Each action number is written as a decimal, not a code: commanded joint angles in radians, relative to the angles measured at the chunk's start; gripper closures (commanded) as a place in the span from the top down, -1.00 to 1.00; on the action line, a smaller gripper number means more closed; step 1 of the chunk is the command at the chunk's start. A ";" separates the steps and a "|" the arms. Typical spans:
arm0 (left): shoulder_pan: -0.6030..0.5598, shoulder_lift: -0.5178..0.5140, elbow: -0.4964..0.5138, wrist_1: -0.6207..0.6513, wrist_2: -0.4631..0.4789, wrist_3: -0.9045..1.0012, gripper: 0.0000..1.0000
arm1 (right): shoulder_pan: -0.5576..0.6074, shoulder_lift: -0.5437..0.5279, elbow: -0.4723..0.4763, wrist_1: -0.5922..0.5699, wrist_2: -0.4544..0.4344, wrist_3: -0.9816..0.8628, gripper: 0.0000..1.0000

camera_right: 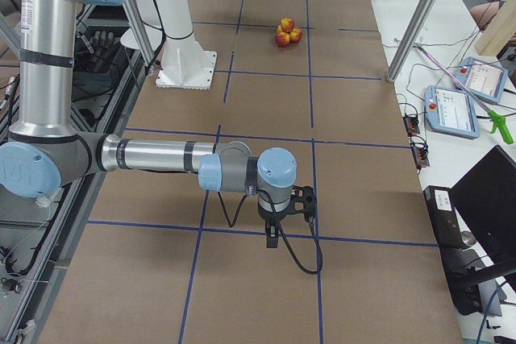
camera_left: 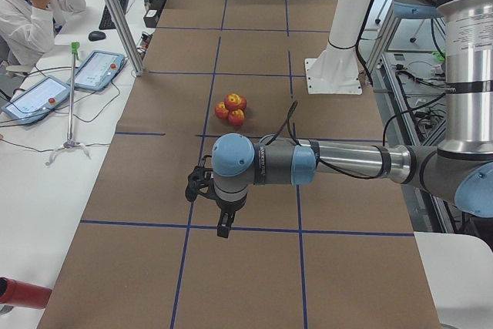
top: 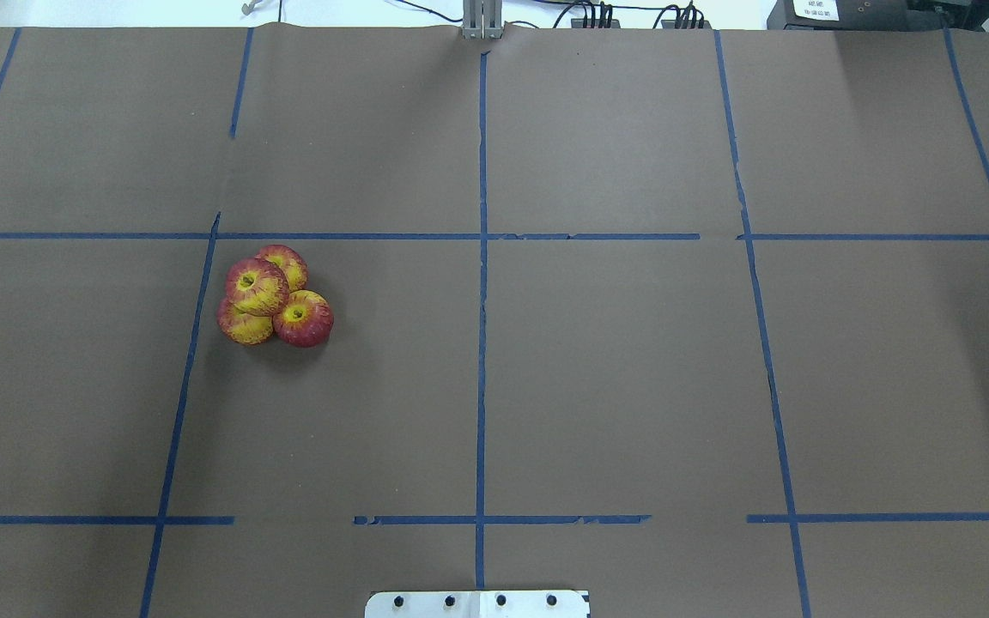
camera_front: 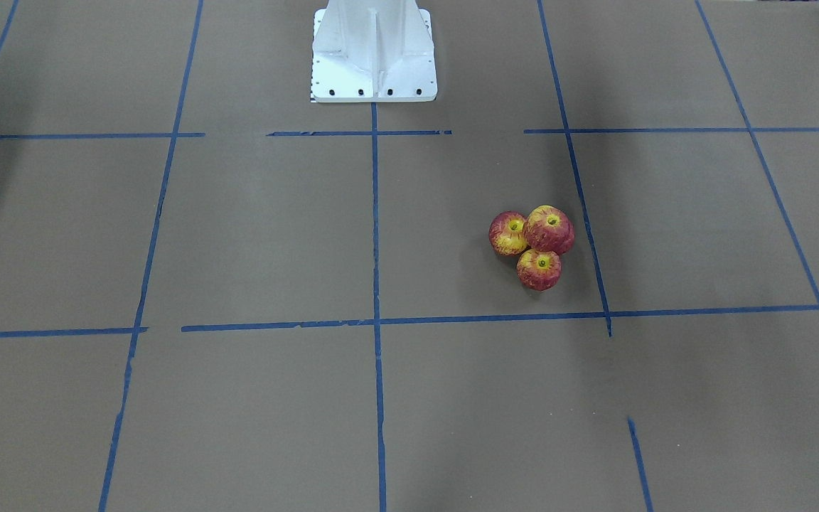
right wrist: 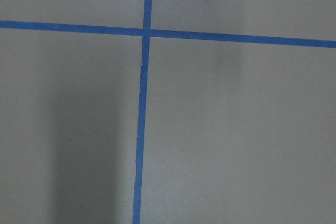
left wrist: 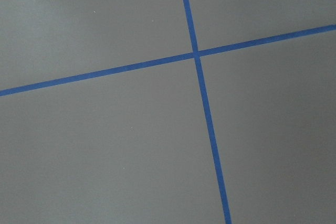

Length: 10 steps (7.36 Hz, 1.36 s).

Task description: Stack apples

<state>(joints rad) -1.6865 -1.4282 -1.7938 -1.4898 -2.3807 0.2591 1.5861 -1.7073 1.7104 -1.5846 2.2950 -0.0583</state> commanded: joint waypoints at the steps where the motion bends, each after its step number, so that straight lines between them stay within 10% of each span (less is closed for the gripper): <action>1: -0.002 0.032 -0.013 -0.006 -0.032 -0.007 0.86 | 0.000 0.000 0.000 0.000 0.000 0.000 1.00; 10: 0.001 -0.012 0.008 -0.009 -0.025 -0.001 1.00 | 0.000 0.000 0.000 0.000 0.000 0.000 1.00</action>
<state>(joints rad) -1.6878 -1.4285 -1.7978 -1.4924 -2.4060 0.2576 1.5861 -1.7073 1.7104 -1.5846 2.2949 -0.0583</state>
